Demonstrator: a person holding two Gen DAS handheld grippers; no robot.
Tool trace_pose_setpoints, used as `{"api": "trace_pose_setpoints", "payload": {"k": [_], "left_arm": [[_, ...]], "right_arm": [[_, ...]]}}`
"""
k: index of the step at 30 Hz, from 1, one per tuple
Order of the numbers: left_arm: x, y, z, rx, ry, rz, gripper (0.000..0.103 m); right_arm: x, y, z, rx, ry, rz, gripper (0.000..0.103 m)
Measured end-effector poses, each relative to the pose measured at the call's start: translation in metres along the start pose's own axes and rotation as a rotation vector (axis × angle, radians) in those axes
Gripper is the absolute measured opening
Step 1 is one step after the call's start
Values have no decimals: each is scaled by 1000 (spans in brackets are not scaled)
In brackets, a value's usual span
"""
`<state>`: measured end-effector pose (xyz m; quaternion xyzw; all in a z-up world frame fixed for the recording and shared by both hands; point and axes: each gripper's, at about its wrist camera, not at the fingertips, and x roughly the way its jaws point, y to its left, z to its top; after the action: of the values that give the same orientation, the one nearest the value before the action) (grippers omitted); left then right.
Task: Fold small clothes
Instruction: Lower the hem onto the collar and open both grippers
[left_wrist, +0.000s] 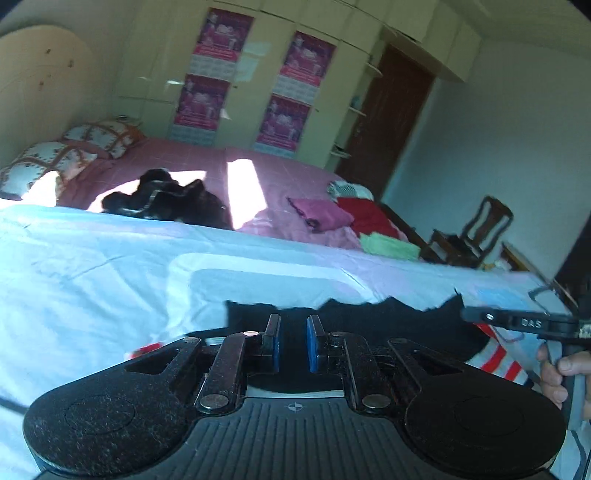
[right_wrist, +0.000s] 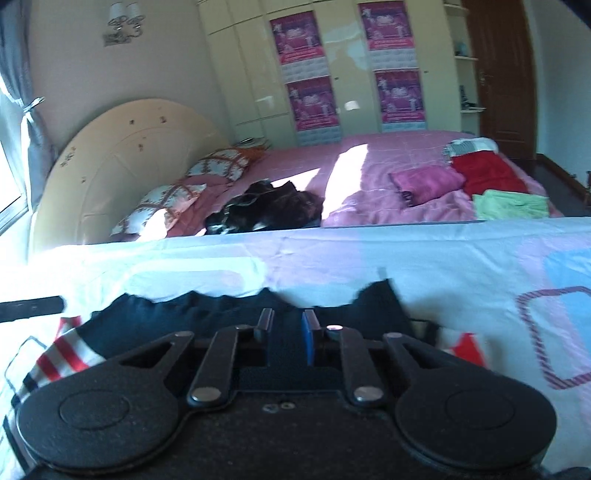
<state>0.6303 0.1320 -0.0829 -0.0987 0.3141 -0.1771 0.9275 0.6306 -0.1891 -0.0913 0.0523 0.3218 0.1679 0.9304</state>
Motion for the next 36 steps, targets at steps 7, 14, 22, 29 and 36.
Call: {"api": "trace_pose_setpoints", "payload": {"k": [7,14,22,29,36], "left_arm": [[79,-38,-17,42,165,-18,12],[43,6,-25,7,107,54,12],[36,29,-24,-28,100,82,12],[-14,-22,-35,2,17,-15,13],[13,-76,-74,68,118,-35,13]], "right_arm": [[55,58,-15,-153,162,41,10],[23,-20,-13,-82,101,-169,0],[0,-58,-16,33,32,-276,13],[-36,18,-35,-63,15,-26,16],[-13,82,-66,-238,114,35,15]]}}
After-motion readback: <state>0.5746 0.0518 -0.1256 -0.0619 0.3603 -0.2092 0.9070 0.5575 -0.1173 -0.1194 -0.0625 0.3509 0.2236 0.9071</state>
